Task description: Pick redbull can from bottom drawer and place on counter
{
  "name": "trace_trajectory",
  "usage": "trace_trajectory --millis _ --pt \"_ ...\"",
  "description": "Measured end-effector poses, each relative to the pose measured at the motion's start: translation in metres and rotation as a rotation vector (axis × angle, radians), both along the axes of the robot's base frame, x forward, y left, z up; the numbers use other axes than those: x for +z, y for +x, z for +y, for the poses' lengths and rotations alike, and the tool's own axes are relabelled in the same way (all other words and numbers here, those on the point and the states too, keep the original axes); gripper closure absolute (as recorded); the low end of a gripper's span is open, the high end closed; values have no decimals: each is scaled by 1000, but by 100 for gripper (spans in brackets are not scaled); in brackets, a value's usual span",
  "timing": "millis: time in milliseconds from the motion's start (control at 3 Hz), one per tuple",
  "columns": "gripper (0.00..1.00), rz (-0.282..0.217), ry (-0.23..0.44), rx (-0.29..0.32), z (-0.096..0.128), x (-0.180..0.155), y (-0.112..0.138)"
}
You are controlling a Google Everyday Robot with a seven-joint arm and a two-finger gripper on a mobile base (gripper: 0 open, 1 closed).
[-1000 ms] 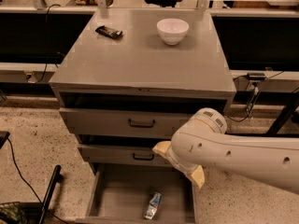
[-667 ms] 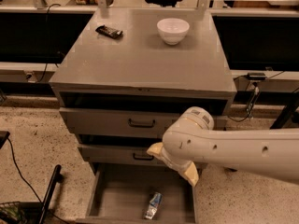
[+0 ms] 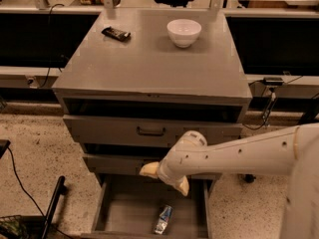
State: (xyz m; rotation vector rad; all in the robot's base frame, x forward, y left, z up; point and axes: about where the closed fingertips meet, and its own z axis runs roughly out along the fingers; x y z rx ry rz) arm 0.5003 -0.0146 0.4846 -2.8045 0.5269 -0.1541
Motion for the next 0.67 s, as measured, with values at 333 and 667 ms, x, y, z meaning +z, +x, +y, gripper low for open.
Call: trace_trajectory --millis 333,667 --pt "0 -30 96 111 12 -59 -4" --pt "0 -38 139 142 20 -78 -9"
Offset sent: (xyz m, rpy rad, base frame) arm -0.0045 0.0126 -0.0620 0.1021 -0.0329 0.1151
